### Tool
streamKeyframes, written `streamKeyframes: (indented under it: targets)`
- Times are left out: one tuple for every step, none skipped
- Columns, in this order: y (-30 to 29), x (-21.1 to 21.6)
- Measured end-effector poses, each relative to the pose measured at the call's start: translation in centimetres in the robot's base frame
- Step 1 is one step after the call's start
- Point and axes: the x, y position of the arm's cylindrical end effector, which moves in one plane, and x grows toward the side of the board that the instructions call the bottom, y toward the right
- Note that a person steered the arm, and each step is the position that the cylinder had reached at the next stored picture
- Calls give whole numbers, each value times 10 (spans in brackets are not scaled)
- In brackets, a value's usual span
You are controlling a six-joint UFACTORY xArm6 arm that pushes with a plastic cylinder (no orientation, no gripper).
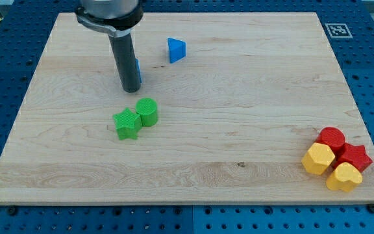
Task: Push blue cube slightly right
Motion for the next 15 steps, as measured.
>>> streamKeyframes:
  targets:
    - [-1,-13]
    - [-3,-34]
    - [-3,-57]
    - [-15,-62]
    - [-67,-62]
    - [-98,-98]
    - [-99,-113]
    - [-99,-103]
    - [-96,-102]
    - [-84,-102]
    - [-61,-102]
    - [-33,-102]
    - [-17,-102]
    - [-23,-102]
    - [-56,-99]
